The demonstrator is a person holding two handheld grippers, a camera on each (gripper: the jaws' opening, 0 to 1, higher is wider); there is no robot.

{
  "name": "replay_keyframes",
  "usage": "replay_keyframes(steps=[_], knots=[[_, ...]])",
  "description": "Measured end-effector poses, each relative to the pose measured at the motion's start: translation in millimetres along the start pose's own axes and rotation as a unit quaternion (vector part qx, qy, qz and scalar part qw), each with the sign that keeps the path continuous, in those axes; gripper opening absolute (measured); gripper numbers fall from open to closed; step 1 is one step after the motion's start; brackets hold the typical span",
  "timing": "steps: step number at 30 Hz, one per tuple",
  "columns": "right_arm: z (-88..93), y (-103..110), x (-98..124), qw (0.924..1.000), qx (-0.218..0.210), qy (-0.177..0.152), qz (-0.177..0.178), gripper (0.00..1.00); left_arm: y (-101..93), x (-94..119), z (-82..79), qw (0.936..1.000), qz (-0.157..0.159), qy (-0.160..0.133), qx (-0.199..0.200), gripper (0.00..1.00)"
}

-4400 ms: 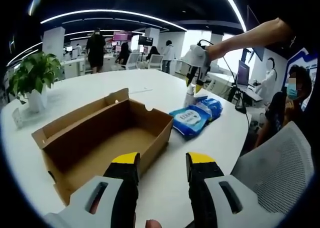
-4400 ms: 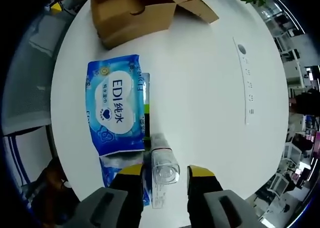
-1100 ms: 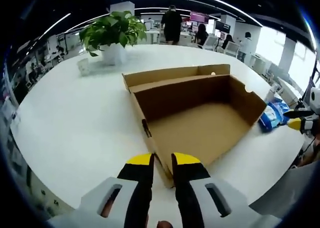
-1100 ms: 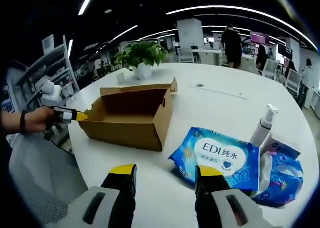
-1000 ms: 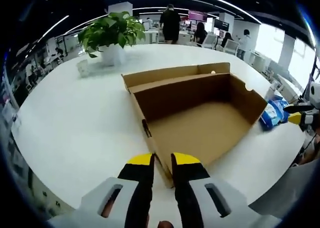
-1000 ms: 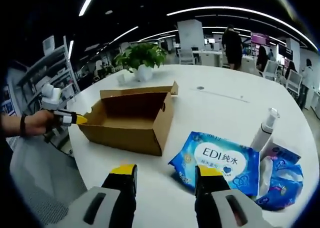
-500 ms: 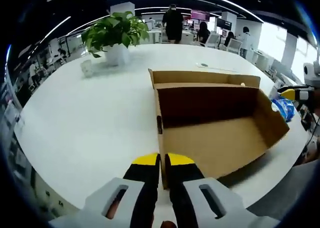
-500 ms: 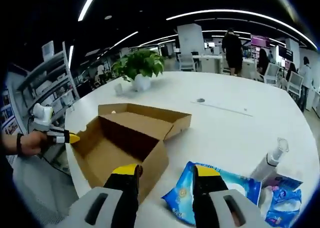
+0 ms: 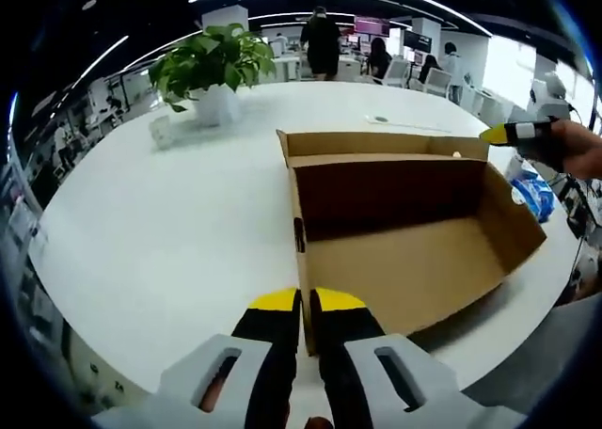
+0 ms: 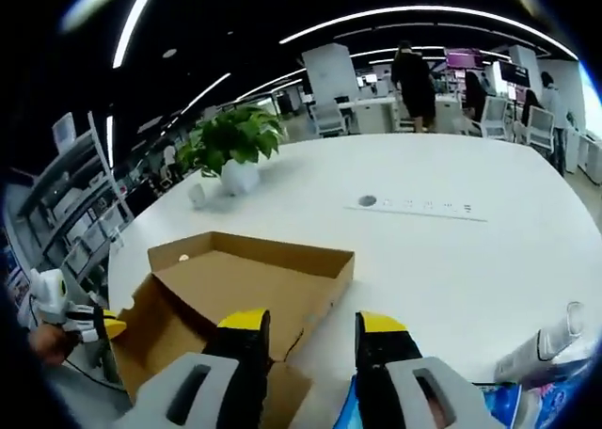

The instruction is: Operate the shoe box by opening the lid, removing the specified soft item, and placing it in the target area until the item is outside and the box remains undamaged.

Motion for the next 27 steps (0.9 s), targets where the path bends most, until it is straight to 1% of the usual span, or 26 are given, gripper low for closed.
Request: replay_keyframes(steps=[3,5,6,9,11,13,14,16,17,18,20,23,25,26,27], knots=[[-1.7,-4.7,-10.7,0.9999,-0.012,0.004,0.008,0.29,0.0,-0.1,0.1,1.0000,0.001,-0.002,0.003,0.03],[0.6,-8.5,-17.3,0.9994,-0.022,0.020,0.016,0.26,0.8,-1.0,0.6,1.0000,0.001,-0.004,0.007,0.03],[0.9,-10.2,-20.2,0.9993,-0.023,0.020,0.020,0.25,0.0,-0.6,1.0,0.9999,0.001,-0.006,0.009,0.03],[0.8,-12.8,-33.2,0.9990,-0.035,0.022,0.018,0.25,-0.9,-0.5,1.2,0.9999,0.001,-0.007,0.009,0.03],[-0.7,-14.3,-40.9,0.9989,-0.036,0.025,0.018,0.24,-0.9,-0.5,1.1,0.9999,0.000,-0.008,0.007,0.03],[-2.6,-16.5,-46.7,0.9986,-0.039,0.025,0.024,0.22,-1.6,-0.8,1.1,0.9999,0.002,-0.009,0.010,0.03],[-2.6,-16.9,-49.9,0.9982,-0.040,0.033,0.029,0.22,-1.8,-0.8,1.1,0.9999,0.002,-0.009,0.009,0.03],[-7.2,-15.8,-54.4,0.9976,-0.053,0.033,0.029,0.22,-1.9,-0.5,0.9,0.9999,0.001,-0.009,0.004,0.03],[-8.7,-13.9,-55.1,0.9977,-0.050,0.036,0.029,0.21,-2.4,-0.6,0.9,0.9999,0.002,-0.010,0.006,0.03],[-9.3,-14.0,-58.0,0.9973,-0.042,0.049,0.036,0.21,-2.4,-0.6,1.0,0.9999,0.002,-0.010,0.005,0.03],[-8.9,-9.9,-58.8,0.9965,-0.034,0.067,0.038,0.20,-2.5,-0.5,1.3,1.0000,0.002,-0.010,0.001,0.03],[-4.2,-14.9,-73.6,0.9927,-0.033,0.106,0.047,0.16,-2.7,-0.1,1.8,0.9999,0.002,-0.010,-0.001,0.03],[-2.4,-18.9,-81.8,0.9916,-0.039,0.113,0.050,0.08,-2.7,0.2,2.1,0.9999,0.002,-0.010,0.000,0.03],[-2.6,-22.0,-86.6,0.9911,-0.044,0.111,0.058,0.08,-2.7,0.4,2.4,0.9999,0.002,-0.010,-0.001,0.03],[-1.8,-23.0,-88.4,0.9904,-0.038,0.119,0.059,0.06,-2.7,0.5,2.5,0.9999,0.002,-0.011,-0.001,0.03]])
Point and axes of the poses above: the point that each gripper's makers call its tool centre point, and the gripper's own axes: x roughly backward along the fingers, y roughly to its left, z roughly out of its underside, the point moved 8 cm from there along x, roughly backward along the fingers, and after that the axes turned 10 degrees about -y, right-handed, at the moved point
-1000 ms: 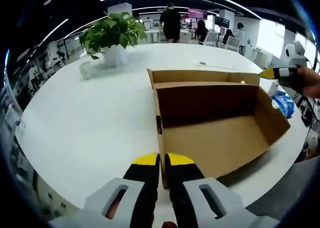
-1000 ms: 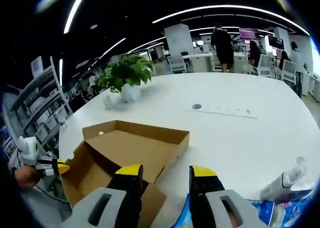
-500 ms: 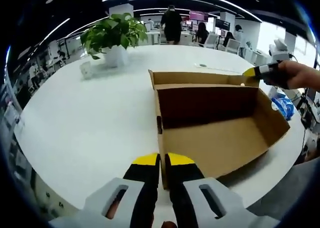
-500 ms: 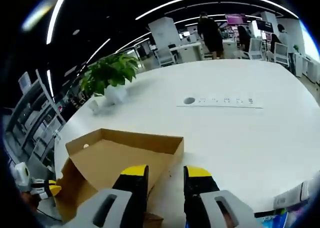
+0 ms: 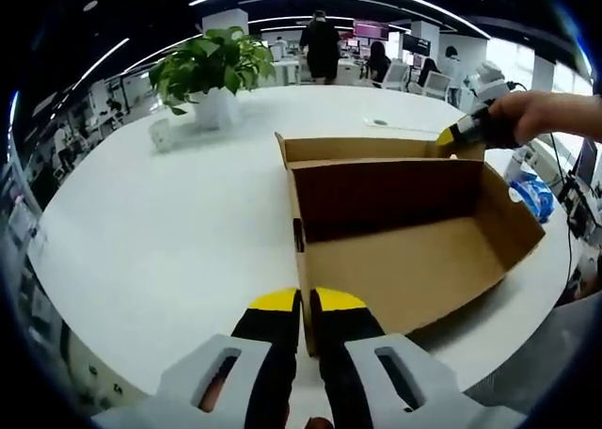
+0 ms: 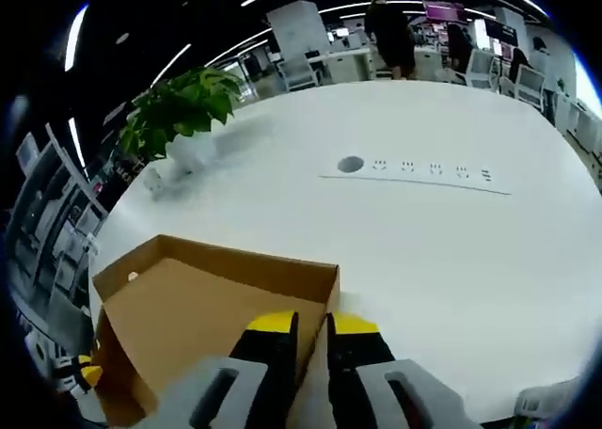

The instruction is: Operate the shoe box by opening the lid, removing the specified soft item, and placing it in the target area until the item is outside and the box remains undamaged.

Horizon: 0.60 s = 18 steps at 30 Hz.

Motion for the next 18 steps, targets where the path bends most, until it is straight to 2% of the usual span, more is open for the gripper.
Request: replay_keyframes(steps=[2,4,10,13,14,18], knots=[[-0.6,-2.1,-2.1,0.9997,0.024,0.006,0.007,0.04,0.3,-0.1,0.4,1.0000,0.000,0.000,0.000,0.03],[-2.2,-4.0,-1.7,0.9995,0.028,-0.001,0.016,0.00,-0.2,0.2,0.9,1.0000,0.000,0.000,0.000,0.03],[-13.5,-1.4,1.0,0.9984,0.043,-0.031,0.019,0.00,-0.6,0.2,1.6,1.0000,-0.004,0.002,0.004,0.03],[-19.2,-0.8,9.6,0.9978,0.041,-0.048,0.018,0.00,-1.0,0.5,1.7,1.0000,-0.006,0.003,0.005,0.03],[-17.1,6.1,23.1,0.9972,0.045,-0.057,0.017,0.00,-1.1,0.5,1.7,1.0000,-0.006,0.003,0.004,0.03],[-19.2,15.5,41.9,0.9956,0.048,-0.079,0.015,0.00,-1.6,0.9,1.6,1.0000,-0.007,0.004,0.000,0.03]])
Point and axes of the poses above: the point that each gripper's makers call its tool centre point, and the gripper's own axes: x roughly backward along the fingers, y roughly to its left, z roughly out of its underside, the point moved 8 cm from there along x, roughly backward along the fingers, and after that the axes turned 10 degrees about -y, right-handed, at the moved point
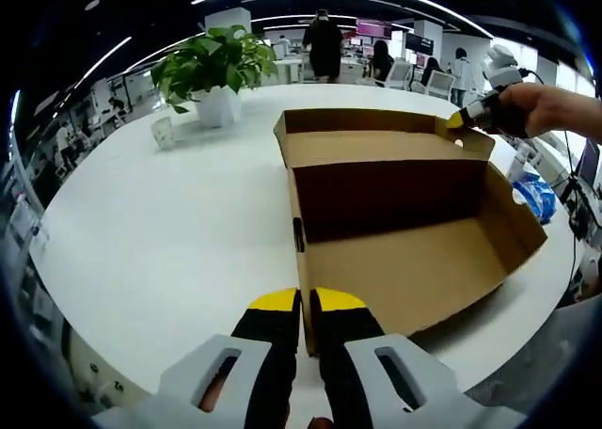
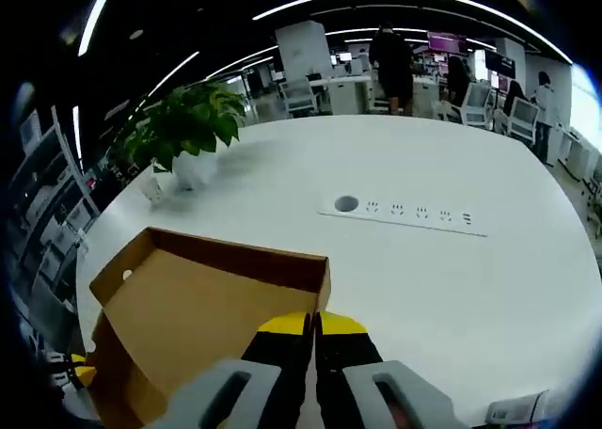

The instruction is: Operate the shoe box by opening the lid, removing the specified soft item, and placing it in the target area until the item is outside and the box remains undamaged.

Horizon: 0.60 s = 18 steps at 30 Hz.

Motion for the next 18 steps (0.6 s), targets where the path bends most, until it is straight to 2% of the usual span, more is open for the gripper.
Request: replay_keyframes(steps=[1,8,18], knots=[[-3.9,5.3,11.1,0.9999,0.003,-0.014,-0.001,0.00,-0.2,0.2,0.0,1.0000,0.000,0.000,-0.001,0.03],[-23.0,17.6,36.1,0.9978,0.018,-0.062,-0.015,0.00,0.7,0.9,-0.2,1.0000,-0.001,-0.001,0.005,0.03],[-33.8,33.0,62.7,0.9930,0.054,-0.102,-0.024,0.00,0.4,1.4,-0.7,0.9999,-0.001,-0.002,0.012,0.04]])
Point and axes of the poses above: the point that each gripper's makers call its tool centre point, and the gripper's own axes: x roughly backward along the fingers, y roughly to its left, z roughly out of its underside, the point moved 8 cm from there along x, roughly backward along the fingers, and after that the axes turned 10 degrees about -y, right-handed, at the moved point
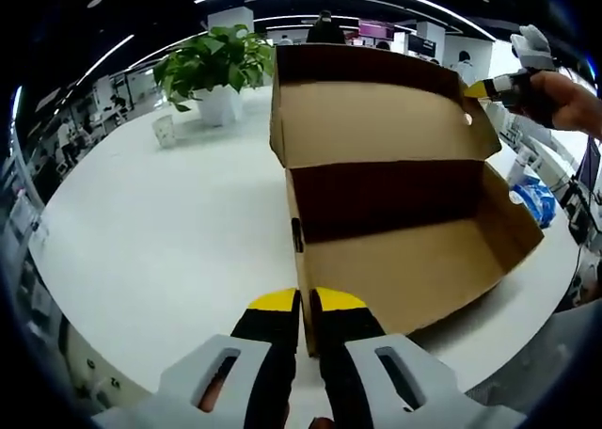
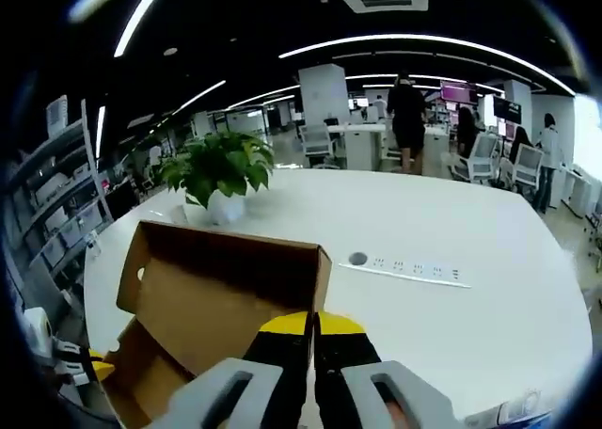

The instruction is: Operate the shoe box by opening the lid, removing the specified soft item, and placing it in the target area until the item is outside and the box remains undamaged.

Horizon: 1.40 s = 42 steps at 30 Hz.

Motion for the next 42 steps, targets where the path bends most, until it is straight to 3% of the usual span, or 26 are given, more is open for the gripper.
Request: replay_keyframes(steps=[8,17,19,42], knots=[[-7.1,10.0,14.5,0.9992,0.030,-0.024,-0.009,0.00,-4.3,2.7,-2.1,0.9999,0.001,-0.003,0.011,0.05],[-1.0,16.5,38.4,0.9981,0.050,-0.033,-0.014,0.00,-7.8,5.3,-3.6,0.9997,0.006,-0.006,0.023,0.06],[-1.6,11.0,34.2,0.9979,0.054,-0.033,-0.015,0.00,-8.0,5.4,-3.9,0.9996,0.006,-0.008,0.027,0.06],[35.0,24.1,84.9,0.9967,0.076,-0.028,-0.002,0.00,-8.8,3.7,-5.4,0.9972,0.020,-0.016,0.069,0.06]])
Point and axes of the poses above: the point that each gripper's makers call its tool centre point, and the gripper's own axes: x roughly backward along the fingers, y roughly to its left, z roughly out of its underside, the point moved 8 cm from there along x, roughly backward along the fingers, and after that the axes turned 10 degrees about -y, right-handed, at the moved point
